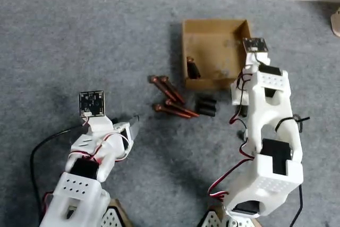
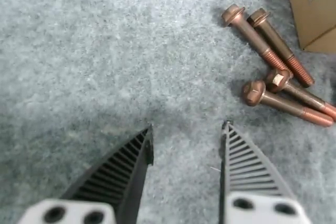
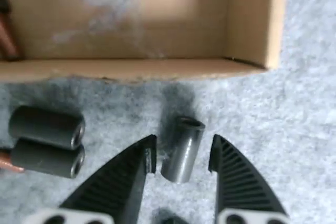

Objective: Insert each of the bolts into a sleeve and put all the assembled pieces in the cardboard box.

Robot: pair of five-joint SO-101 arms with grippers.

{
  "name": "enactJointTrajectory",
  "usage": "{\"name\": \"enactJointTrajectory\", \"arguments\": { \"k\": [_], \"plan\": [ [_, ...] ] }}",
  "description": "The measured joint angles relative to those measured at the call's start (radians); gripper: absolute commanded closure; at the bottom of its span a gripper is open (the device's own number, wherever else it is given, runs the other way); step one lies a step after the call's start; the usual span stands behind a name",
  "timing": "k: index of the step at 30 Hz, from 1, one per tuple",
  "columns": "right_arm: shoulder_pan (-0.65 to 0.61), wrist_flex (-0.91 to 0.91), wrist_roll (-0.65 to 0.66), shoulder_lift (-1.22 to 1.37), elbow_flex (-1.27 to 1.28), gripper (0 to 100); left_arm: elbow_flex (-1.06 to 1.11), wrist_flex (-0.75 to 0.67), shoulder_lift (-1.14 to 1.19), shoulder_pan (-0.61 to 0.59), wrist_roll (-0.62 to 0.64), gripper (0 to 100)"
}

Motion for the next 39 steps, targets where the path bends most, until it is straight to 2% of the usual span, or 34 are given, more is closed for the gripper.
{"name": "enactJointTrajectory", "arguments": {
  "k": [22,34,36,39],
  "plan": [
    [0.026,-0.055,-0.044,0.009,0.011,84.9,0.0,0.0,0.0,0.0,0.0,80],
    [0.025,-0.192,-0.046,0.009,0.144,85.1,0.0,0.0,0.0,0.0,0.0,80],
    [0.025,-0.201,-0.046,0.009,0.146,88.1,0.0,0.0,0.0,0.0,0.0,80],
    [0.025,-0.209,-0.046,0.009,0.146,99.8,0.0,0.0,0.0,0.0,0.0,80]
  ]
}}
